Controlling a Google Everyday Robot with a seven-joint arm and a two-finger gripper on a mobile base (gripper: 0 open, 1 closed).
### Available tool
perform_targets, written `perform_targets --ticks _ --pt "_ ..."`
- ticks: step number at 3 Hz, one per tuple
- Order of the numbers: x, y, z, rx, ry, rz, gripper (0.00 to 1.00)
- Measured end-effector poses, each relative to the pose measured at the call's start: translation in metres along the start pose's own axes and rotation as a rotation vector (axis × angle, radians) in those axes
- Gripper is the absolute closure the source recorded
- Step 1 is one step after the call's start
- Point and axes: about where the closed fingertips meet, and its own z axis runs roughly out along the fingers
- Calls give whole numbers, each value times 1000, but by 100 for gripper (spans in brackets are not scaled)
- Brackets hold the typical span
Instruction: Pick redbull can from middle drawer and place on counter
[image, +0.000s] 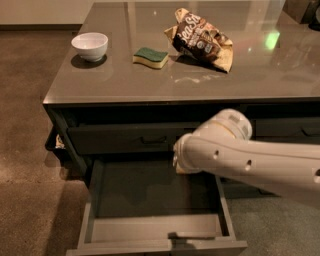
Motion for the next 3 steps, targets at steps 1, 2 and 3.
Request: perform_targets --ticks 1,2,3 --pt "-23 -51 -54 66 48 -66 100" --pt "-41 -98 -104 123 85 -97 100" --pt "-60 -139 -129 153 97 -111 100"
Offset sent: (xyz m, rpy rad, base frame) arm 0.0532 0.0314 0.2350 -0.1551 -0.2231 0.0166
